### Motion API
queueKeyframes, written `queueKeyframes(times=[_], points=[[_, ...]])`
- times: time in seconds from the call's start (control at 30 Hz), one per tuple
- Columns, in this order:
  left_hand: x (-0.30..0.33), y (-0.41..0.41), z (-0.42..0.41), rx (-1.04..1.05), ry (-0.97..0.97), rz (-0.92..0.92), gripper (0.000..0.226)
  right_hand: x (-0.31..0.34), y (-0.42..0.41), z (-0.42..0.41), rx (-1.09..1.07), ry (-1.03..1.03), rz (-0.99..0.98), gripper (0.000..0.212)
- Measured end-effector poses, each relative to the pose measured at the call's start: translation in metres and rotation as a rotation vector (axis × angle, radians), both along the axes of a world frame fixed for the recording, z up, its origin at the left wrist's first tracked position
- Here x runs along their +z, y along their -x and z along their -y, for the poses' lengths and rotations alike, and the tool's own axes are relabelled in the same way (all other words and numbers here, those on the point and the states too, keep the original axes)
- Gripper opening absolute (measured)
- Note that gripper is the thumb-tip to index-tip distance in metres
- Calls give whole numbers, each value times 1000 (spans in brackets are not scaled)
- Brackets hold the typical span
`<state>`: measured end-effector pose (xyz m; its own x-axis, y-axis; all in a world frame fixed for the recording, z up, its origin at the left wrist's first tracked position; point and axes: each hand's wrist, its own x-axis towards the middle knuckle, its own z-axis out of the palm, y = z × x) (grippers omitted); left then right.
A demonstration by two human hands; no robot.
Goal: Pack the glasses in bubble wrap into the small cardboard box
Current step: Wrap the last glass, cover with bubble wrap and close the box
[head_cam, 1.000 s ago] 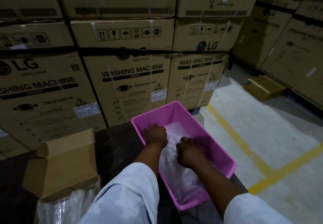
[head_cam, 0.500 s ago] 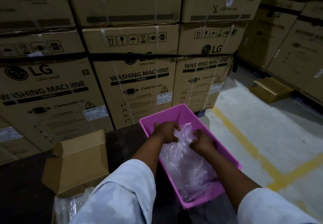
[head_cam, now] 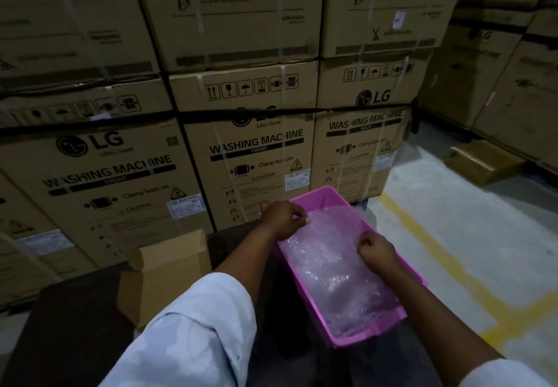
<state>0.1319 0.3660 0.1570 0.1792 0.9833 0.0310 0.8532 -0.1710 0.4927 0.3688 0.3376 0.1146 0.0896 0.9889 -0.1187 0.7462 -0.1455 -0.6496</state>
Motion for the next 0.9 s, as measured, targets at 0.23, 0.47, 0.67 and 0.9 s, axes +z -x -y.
queueKeyframes(times=[0.23,0.47,0.67,0.9], points=[[41,-10,20,-166,-55,86,28,34,1,12,106,-84,-222,48],[115,-11,40,-262,-115,253,6,101,4,12,147,-309,-552,57],[184,9,56,-219,-170,339,15,183,12,19,173,-377,-669,12],[256,65,88,-146,61,604,17,247,34,37,280,-485,-817,3]])
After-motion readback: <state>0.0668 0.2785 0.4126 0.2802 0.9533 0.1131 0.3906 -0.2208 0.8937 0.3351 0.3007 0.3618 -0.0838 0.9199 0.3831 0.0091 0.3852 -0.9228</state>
